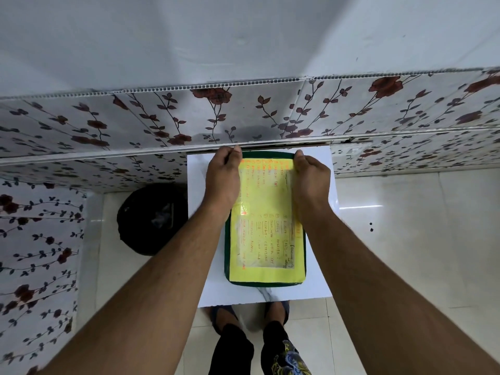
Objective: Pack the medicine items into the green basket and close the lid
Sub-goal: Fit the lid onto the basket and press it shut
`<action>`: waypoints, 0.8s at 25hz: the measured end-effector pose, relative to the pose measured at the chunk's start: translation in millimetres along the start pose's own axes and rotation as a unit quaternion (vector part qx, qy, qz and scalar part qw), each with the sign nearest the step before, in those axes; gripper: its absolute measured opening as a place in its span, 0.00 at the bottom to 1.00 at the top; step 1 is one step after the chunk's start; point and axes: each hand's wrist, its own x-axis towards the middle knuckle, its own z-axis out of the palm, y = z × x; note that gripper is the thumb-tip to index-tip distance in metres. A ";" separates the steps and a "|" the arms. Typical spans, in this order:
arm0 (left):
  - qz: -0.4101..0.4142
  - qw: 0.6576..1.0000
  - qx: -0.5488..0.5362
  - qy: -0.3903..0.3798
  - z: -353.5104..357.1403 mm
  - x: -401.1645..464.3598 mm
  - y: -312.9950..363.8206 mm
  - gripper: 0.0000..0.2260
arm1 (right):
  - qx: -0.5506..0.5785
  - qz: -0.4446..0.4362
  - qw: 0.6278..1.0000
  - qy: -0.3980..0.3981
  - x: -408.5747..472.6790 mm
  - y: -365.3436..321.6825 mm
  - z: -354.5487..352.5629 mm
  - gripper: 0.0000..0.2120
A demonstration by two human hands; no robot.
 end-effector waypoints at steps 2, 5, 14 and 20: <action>0.035 0.999 0.017 0.020 2.1 -0.6 -2.5 0.14 | -0.001 0.005 1.000 0.004 -3.0 -0.4 1.8 0.17; 0.079 0.994 0.073 0.024 3.6 -0.7 -2.6 0.13 | -0.025 -0.013 1.000 0.000 -3.1 -3.3 0.5 0.16; -0.147 0.958 0.153 -0.193 -57.9 -90.2 -22.5 0.25 | -0.152 0.063 0.960 -0.225 -83.7 32.9 -77.4 0.27; -0.161 0.956 0.114 -0.217 -66.9 -106.7 -47.4 0.30 | -0.165 0.072 0.944 -0.277 -101.3 51.5 -91.0 0.31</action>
